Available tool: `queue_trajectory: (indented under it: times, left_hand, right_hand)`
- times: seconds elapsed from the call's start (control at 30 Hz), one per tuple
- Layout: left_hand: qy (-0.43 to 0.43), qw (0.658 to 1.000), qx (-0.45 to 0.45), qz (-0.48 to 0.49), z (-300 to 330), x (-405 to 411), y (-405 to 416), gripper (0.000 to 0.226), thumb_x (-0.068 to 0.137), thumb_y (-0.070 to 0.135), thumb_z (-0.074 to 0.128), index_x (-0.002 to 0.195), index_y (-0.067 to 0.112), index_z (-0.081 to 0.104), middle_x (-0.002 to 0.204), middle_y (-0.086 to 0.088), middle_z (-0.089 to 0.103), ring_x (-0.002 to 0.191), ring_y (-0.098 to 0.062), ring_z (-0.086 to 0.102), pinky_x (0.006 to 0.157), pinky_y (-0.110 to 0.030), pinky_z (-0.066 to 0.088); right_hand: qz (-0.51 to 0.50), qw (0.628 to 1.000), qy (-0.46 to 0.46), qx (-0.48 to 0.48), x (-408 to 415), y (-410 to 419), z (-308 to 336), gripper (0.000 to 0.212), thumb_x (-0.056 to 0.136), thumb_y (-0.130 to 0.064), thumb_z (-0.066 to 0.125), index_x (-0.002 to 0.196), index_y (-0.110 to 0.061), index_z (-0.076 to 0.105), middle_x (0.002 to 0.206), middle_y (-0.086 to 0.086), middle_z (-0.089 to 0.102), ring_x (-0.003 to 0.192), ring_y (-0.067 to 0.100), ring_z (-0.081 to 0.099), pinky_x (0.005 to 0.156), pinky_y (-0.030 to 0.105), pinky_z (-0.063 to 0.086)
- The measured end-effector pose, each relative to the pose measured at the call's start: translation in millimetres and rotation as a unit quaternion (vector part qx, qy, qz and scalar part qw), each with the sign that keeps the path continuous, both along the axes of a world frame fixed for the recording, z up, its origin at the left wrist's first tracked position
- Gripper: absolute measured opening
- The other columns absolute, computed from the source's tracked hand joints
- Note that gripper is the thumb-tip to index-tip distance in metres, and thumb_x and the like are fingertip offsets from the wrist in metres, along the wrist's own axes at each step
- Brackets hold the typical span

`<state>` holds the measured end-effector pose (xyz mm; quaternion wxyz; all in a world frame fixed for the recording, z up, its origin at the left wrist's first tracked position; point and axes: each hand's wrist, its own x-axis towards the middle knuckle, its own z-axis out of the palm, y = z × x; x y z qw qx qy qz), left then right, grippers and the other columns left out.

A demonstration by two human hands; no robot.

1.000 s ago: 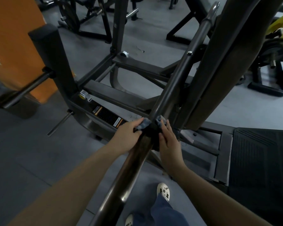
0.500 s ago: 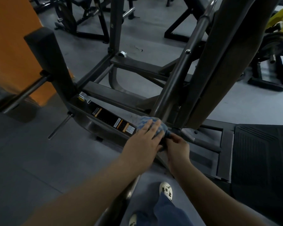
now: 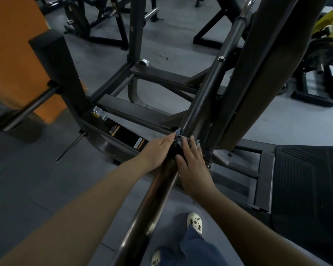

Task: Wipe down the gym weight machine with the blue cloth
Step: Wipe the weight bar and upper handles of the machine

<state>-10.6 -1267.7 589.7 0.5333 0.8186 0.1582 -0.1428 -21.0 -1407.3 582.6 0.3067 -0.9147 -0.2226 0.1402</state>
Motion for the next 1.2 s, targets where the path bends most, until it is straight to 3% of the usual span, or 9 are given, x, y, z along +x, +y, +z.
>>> queue_trajectory:
  times: [0.17, 0.3, 0.4, 0.5, 0.63, 0.77, 0.97, 1.1, 1.2]
  left_hand:
    - [0.012, 0.999, 0.022, -0.023, 5, 13, -2, 0.046, 0.101, 0.041, 0.024, 0.134, 0.021, 0.050, 0.135, -0.008, 0.051, 0.125, -0.020, 0.046, 0.103, -0.028, 0.033]
    - [0.020, 0.999, -0.001, -0.033, 5, 25, -1, 0.049, 0.101, 0.043, 0.023, 0.136, 0.019, 0.048, 0.141, -0.006, 0.047, 0.132, -0.020, 0.039, 0.108, -0.028, 0.028]
    - [0.049, 0.998, -0.022, -0.026, 8, 37, -2, 0.051, 0.101, 0.043, 0.020, 0.142, 0.020, 0.039, 0.147, -0.003, 0.038, 0.136, -0.019, 0.032, 0.103, -0.022, 0.022]
    - [0.083, 0.992, -0.096, 0.022, 12, 49, -4, 0.050, 0.100, 0.044, 0.026, 0.140, 0.018, 0.041, 0.142, -0.004, 0.043, 0.129, -0.021, 0.041, 0.098, -0.024, 0.031]
    - [0.049, 0.998, -0.041, -0.003, 7, 50, 1, 0.041, 0.100, 0.032, 0.039, 0.139, 0.020, 0.043, 0.142, 0.000, 0.045, 0.131, -0.018, 0.041, 0.108, -0.028, 0.029]
    - [-0.037, 0.995, 0.080, -0.047, 2, 33, 4, 0.041, 0.098, 0.004, 0.042, 0.138, 0.014, 0.044, 0.141, -0.002, 0.046, 0.130, -0.016, 0.041, 0.103, -0.016, 0.026]
    - [-0.132, 0.959, 0.203, -0.147, 0, -10, 0, 0.049, 0.094, 0.001, 0.048, 0.140, 0.013, 0.039, 0.147, 0.000, 0.036, 0.139, -0.012, 0.028, 0.116, -0.023, 0.016]
    - [-0.131, 0.938, 0.270, -0.175, 5, -43, -14, 0.055, 0.095, 0.002, 0.044, 0.144, 0.021, 0.025, 0.153, 0.009, 0.016, 0.143, -0.008, 0.007, 0.118, -0.030, 0.003]
    - [-0.112, 0.906, 0.325, -0.245, 9, -67, -25, 0.058, 0.097, 0.000, 0.033, 0.148, 0.023, 0.017, 0.155, 0.011, 0.008, 0.143, -0.007, -0.003, 0.114, -0.024, 0.002]
  right_hand:
    - [0.084, 0.993, -0.032, -0.072, 27, -2, -4, 0.051, 0.099, -0.018, 0.042, 0.145, -0.005, 0.025, 0.157, 0.008, -0.014, 0.132, 0.022, -0.036, 0.103, 0.030, -0.030]
    - [-0.090, 0.981, 0.119, 0.126, 51, 2, -3, 0.055, 0.103, -0.023, 0.030, 0.151, -0.011, 0.008, 0.158, 0.001, -0.001, 0.146, 0.016, -0.002, 0.117, 0.028, 0.001]
    - [-0.155, 0.949, 0.223, 0.160, 79, -4, -7, 0.048, 0.104, -0.023, 0.027, 0.147, -0.004, 0.023, 0.156, 0.012, 0.015, 0.143, 0.026, 0.018, 0.116, 0.036, 0.016]
    - [-0.210, 0.876, 0.339, 0.271, 87, -8, -13, 0.031, 0.103, -0.025, 0.030, 0.120, -0.015, 0.053, 0.124, 0.017, 0.057, 0.105, 0.028, 0.058, 0.087, 0.042, 0.049]
    - [-0.251, 0.808, 0.412, 0.339, 74, -11, -13, 0.029, 0.102, -0.015, 0.034, 0.095, -0.019, 0.061, 0.079, 0.003, 0.065, 0.069, 0.015, 0.060, 0.061, 0.027, 0.048]
    - [-0.215, 0.860, 0.354, 0.299, 53, -18, -15, 0.031, 0.098, -0.005, 0.037, 0.091, -0.023, 0.060, 0.094, 0.009, 0.065, 0.090, 0.022, 0.064, 0.092, 0.044, 0.051]
    - [-0.098, 0.947, 0.203, 0.229, 10, -22, -17, 0.053, 0.098, -0.006, 0.039, 0.143, -0.032, 0.032, 0.143, -0.002, 0.042, 0.131, 0.013, 0.042, 0.109, 0.040, 0.037]
    - [-0.103, 0.938, 0.197, 0.265, -5, -17, -21, 0.066, 0.096, 0.002, 0.039, 0.127, -0.053, 0.020, 0.147, -0.006, 0.033, 0.137, 0.012, 0.032, 0.113, 0.039, 0.031]
    - [-0.131, 0.918, 0.224, 0.300, -8, -16, -29, 0.062, 0.095, 0.004, 0.040, 0.136, -0.041, 0.031, 0.141, -0.005, 0.044, 0.132, 0.012, 0.041, 0.111, 0.037, 0.035]
